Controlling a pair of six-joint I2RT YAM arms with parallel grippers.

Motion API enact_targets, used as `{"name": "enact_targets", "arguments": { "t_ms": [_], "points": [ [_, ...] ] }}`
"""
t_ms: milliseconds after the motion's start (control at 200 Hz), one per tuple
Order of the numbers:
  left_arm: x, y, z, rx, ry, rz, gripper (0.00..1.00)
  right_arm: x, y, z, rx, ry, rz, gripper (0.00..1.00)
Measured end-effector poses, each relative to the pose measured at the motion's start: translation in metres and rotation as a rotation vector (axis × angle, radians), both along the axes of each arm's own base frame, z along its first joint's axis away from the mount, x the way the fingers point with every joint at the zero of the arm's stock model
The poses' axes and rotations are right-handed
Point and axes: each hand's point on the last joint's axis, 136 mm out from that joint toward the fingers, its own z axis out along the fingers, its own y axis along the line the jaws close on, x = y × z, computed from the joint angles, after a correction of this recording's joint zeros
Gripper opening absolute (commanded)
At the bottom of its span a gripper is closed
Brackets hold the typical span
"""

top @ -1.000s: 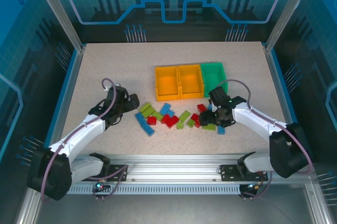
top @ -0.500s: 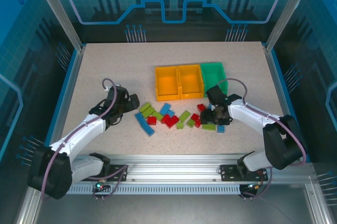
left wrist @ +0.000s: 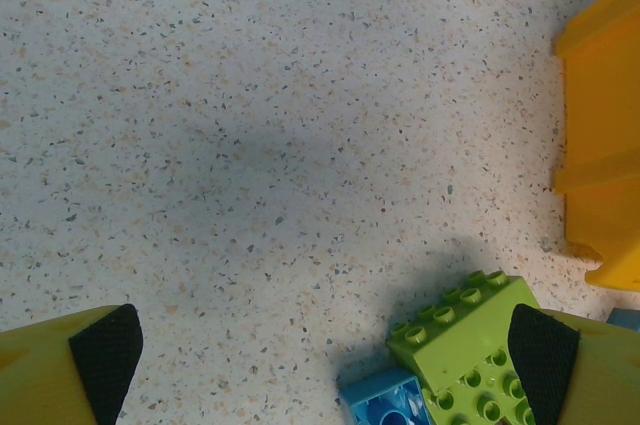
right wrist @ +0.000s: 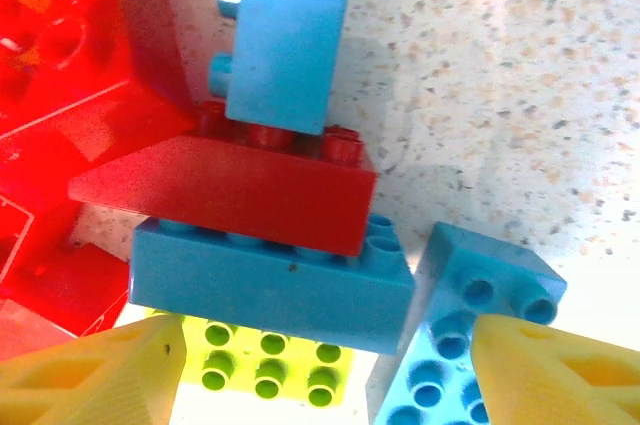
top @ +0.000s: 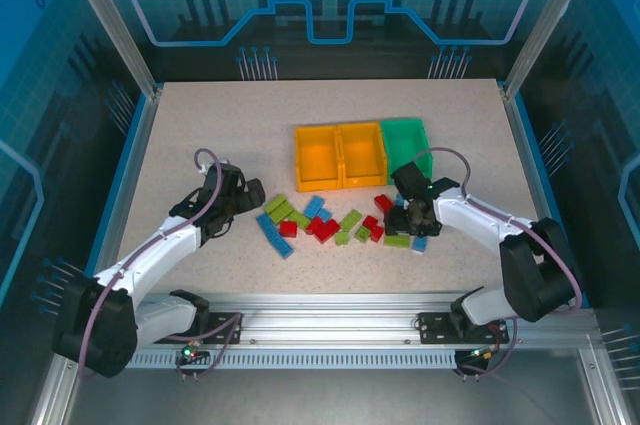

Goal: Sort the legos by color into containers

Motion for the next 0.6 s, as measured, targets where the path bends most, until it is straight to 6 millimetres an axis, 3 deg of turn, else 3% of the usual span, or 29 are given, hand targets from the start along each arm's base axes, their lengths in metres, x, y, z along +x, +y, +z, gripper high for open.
{"name": "enact_targets", "arguments": {
  "t_ms": [160,335,440,600],
  "points": [
    [0.0,0.0,0.0,0.0,0.0,0.0,0.99,0.0,0.0,0.016,0.024,-0.049,-0.002,0.81],
    [0.0,0.0,0.0,-0.001,0.0,0.0,0.99,-0.008,-0.007,0.029,0.027,-0.073,-0.023,0.73],
    [0.0,-0.001,0.0,-0.006,0.0,-0.004,0.99,-0.018,-0.019,0.02,0.007,-0.038,-0.064,0.66],
    [0.0,-0.003,-0.002,-0.01,0.005,-0.01,0.99,-0.036,-0.039,0.001,-0.01,0.032,-0.136,0.66]
  ]
}}
